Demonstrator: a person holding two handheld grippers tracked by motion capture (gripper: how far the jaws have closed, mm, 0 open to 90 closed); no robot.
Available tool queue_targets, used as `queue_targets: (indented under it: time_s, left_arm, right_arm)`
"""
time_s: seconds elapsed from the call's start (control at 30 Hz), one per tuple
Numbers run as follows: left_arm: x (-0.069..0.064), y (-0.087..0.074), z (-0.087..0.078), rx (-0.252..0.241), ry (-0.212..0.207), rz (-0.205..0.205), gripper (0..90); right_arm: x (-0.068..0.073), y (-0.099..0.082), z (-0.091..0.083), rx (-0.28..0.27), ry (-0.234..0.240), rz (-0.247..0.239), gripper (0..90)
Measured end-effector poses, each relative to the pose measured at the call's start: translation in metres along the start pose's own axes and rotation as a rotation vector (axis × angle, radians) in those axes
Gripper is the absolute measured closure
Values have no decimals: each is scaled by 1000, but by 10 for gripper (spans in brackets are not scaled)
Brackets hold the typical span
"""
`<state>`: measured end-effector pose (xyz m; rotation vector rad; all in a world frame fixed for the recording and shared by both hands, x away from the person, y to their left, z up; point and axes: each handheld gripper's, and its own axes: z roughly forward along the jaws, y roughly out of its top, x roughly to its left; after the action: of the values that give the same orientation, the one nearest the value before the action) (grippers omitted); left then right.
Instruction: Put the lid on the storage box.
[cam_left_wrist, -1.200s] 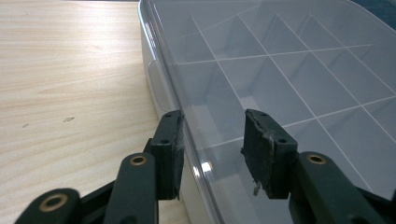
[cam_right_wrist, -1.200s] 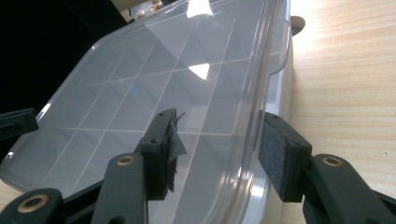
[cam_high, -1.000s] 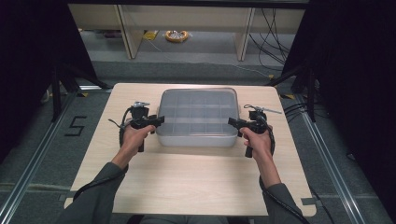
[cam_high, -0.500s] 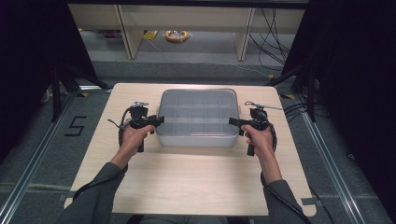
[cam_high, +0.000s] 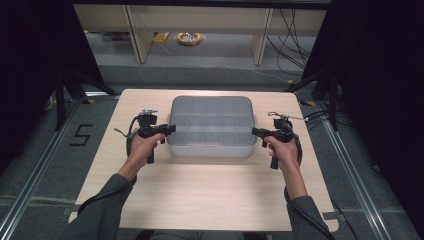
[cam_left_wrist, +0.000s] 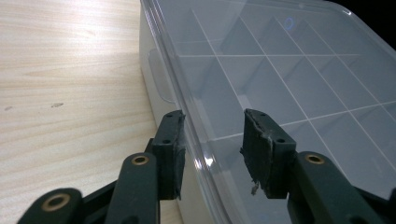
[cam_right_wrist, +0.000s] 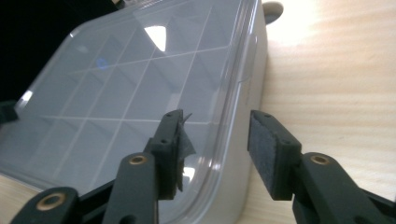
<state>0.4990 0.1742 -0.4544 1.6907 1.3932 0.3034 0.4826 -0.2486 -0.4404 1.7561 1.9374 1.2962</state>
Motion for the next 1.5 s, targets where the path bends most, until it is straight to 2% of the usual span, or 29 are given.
queue_targets:
  time_s: [0.03, 0.13, 0.17, 0.23, 0.27, 0.33, 0.57, 0.6, 0.63, 0.67, 0.77, 0.8, 0.87, 0.9, 0.97, 1.1, 1.13, 1.17, 1.2, 1.23, 1.27, 1.3, 1.37, 1.43, 1.47, 1.5]
  left_arm:
    - [1, 0, 0, 3, -5, 1, 560]
    - [-1, 0, -3, -13, -4, -3, 521]
    - [-4, 1, -7, -37, -18, -15, 494]
    - [-5, 2, -11, -39, -23, -2, 480]
    - [-8, 3, -14, -51, -31, -5, 480]
    - [-12, 3, -21, -55, -39, 17, 455]
    - [-26, -6, -41, -66, -97, 49, 408]
    - [-28, -9, -45, -64, -114, 57, 406]
    - [-31, -13, -48, -62, -135, 69, 402]
    - [-31, -13, -48, -62, -135, 69, 399]
    - [-38, -20, -52, -57, -163, 87, 394]
    - [-39, -22, -53, -53, -163, 95, 390]
    - [-41, -25, -53, -57, -163, 110, 386]
    - [-41, -27, -54, -59, -170, 105, 382]
    - [-42, -30, -54, -45, -172, 107, 378]
    - [-45, -35, -56, -48, -185, 120, 362]
    - [-46, -37, -57, -44, -192, 121, 348]
    - [-46, -37, -57, -44, -192, 121, 348]
    - [-47, -38, -58, -48, -191, 124, 348]
    - [-47, -38, -58, -48, -191, 124, 348]
    - [-48, -38, -59, -50, -190, 125, 348]
    - [-49, -38, -59, -48, -187, 130, 348]
    - [-50, -39, -60, -53, -194, 131, 346]
    - [-51, -40, -61, -50, -193, 134, 342]
    - [-51, -41, -61, -49, -196, 135, 337]
    - [-52, -42, -62, -49, -201, 133, 332]
  right_arm:
    - [3, 0, -5, -11, -6, -44, 598]
    - [6, -1, -8, -21, -14, -62, 602]
    - [7, -2, -13, -28, -30, -103, 613]
    - [9, -3, -15, -23, -33, -102, 615]
    - [9, -5, -17, -34, -32, -120, 615]
    - [10, -9, -22, -36, -41, -156, 612]
    - [13, -21, -32, -70, -28, -177, 568]
    - [16, -23, -34, -72, -24, -161, 554]
    - [14, -27, -35, -84, -27, -196, 538]
    - [14, -29, -36, -77, -13, -195, 527]
    - [15, -31, -38, -74, -14, -187, 509]
    - [16, -31, -38, -87, -12, -186, 485]
    - [18, -32, -42, -72, -5, -166, 450]
    - [18, -33, -42, -90, 7, -174, 434]
    - [19, -34, -44, -86, 3, -176, 409]
    - [20, -35, -47, -80, -3, -175, 376]
    - [24, -38, -49, -75, -12, -126, 364]
    - [24, -38, -49, -75, -12, -126, 364]
    - [20, -38, -48, -89, -1, -173, 356]
    - [24, -40, -49, -85, -4, -133, 348]
    - [24, -40, -49, -85, -4, -133, 348]
    - [21, -40, -48, -93, -11, -171, 341]
    - [21, -41, -48, -77, -8, -174, 333]
    - [25, -43, -47, -75, -14, -136, 325]
    - [25, -44, -47, -73, -15, -140, 320]
    - [23, -44, -47, -77, -12, -166, 316]
